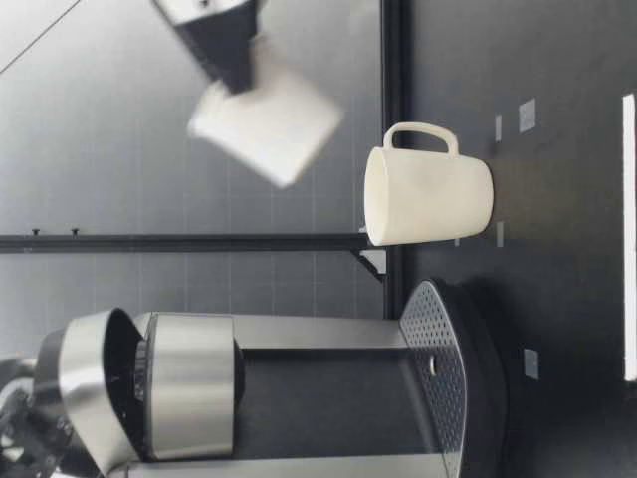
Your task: Place the coffee capsule inside the capsule container, then place the cup onto the center of the cup tray.
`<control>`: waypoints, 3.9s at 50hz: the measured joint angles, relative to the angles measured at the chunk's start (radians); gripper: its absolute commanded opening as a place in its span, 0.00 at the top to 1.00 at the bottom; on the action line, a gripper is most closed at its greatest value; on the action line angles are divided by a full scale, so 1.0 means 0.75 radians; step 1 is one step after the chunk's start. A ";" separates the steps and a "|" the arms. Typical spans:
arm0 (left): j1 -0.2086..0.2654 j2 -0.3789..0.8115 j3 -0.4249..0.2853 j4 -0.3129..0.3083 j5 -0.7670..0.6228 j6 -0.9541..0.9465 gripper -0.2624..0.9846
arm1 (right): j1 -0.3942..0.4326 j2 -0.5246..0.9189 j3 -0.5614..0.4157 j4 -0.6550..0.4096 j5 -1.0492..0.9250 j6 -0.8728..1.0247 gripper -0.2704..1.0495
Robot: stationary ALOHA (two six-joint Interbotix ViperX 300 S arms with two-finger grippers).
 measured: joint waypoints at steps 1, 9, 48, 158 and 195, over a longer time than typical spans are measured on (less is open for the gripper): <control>0.010 -0.012 0.010 0.000 -0.014 -0.014 0.70 | -0.008 0.000 -0.006 0.000 -0.010 -0.004 0.37; 0.092 -0.100 0.063 -0.002 -0.160 -0.119 0.70 | -0.055 -0.002 -0.043 0.000 -0.106 -0.047 0.37; 0.284 -0.305 0.164 0.022 -0.327 -0.196 0.70 | -0.207 0.029 -0.188 -0.014 -0.184 -0.205 0.37; 0.333 -0.785 0.364 0.127 -1.014 -0.622 0.70 | -0.562 0.368 -0.814 -0.180 0.313 -0.268 0.37; 0.333 -0.783 0.374 0.127 -1.014 -0.624 0.70 | -0.579 0.448 -0.873 -0.198 0.315 -0.309 0.17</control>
